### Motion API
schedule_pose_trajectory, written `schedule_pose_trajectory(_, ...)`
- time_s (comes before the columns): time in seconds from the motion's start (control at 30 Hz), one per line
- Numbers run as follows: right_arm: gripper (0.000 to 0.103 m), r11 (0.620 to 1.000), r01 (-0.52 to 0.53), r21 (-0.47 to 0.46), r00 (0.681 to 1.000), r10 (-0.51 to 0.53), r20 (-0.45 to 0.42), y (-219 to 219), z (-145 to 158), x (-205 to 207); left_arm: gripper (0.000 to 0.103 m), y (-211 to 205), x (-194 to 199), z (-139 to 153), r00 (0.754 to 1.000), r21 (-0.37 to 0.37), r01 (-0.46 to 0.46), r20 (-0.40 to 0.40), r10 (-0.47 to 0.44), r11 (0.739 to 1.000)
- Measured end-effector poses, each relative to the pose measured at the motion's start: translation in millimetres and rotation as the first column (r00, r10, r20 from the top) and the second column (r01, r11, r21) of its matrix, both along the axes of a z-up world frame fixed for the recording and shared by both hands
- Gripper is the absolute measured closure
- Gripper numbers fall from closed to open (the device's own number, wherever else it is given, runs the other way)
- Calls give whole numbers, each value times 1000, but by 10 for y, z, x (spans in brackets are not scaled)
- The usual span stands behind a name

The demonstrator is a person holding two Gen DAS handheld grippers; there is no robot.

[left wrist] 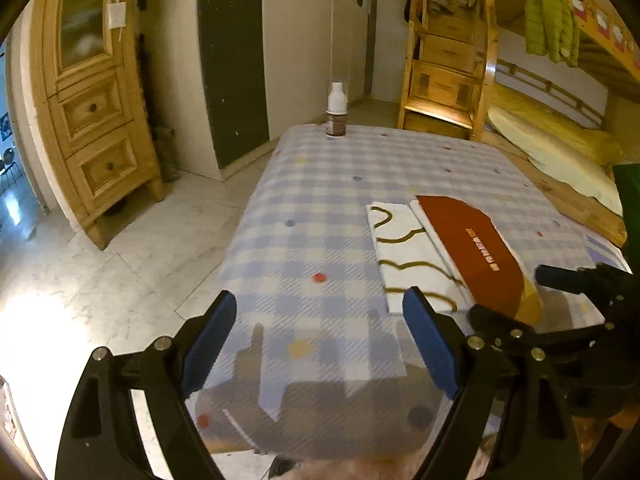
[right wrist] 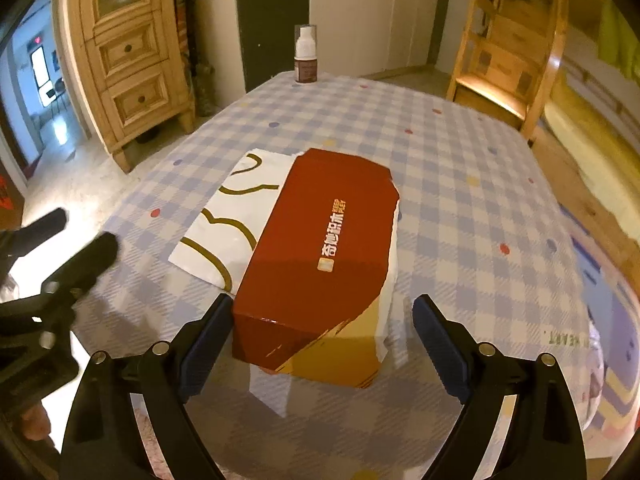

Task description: Collect trash

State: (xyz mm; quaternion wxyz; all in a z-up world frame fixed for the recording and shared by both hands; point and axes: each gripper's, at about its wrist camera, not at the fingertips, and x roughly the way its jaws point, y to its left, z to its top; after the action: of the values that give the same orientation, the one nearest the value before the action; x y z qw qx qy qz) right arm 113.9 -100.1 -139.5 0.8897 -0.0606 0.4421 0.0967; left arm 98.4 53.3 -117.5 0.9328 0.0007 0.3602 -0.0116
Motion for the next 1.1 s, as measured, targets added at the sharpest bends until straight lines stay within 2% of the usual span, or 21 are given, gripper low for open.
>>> schedule_pose_trajectory(0.1, 14, 999, -3, 40, 1000, 3, -19, -80, -18, 17, 20, -8, 128, -41, 1000, -35, 16, -25, -17, 999)
schedule_pose_trajectory(0.23, 14, 1000, -18, -26, 1000, 18, 10, -130, 8, -5, 20, -69, 234, -92, 999, -1, 26, -37, -26, 1000)
schedule_pose_trajectory(0.3, 15, 1000, -5, -23, 1000, 5, 11, -244, 13, 4, 21, -72, 264, -121, 999, -1, 23, -47, -23, 1000)
schedule_pose_trajectory(0.5, 16, 994, 103, 30, 994, -103, -23, -738, -35, 97, 21, -102, 323, -163, 998, 13, 29, -63, -28, 1000)
schedule_pose_trajectory(0.57, 21, 993, 117, 28, 993, -116, -22, -814, -28, 117, 21, -117, 327, -184, 997, 21, 32, -70, -30, 999)
schedule_pose_trajectory(0.67, 22, 996, 54, 70, 998, -53, -16, -837, 43, 99, 21, -109, 314, -169, 997, 19, 37, -69, -36, 999)
schedule_pose_trajectory(0.73, 16, 999, 13, 52, 1000, -14, 15, -862, 105, 81, 21, -83, 271, -113, 998, 24, 36, -51, -35, 999)
schedule_pose_trajectory(0.83, 15, 998, -28, 47, 999, 27, 39, -879, 132, 147, 21, -62, 251, -52, 999, 41, 23, -34, -21, 999)
schedule_pose_trajectory(1.0, 15, 997, -62, 51, 998, 60, 25, -842, 68, 373, 21, -9, 210, -8, 999, 39, 5, -34, -3, 999)
schedule_pose_trajectory(1.1, 15, 995, -78, 61, 996, 80, -31, -845, -30, 456, 21, -21, 188, -5, 999, 42, 7, -39, -5, 999)
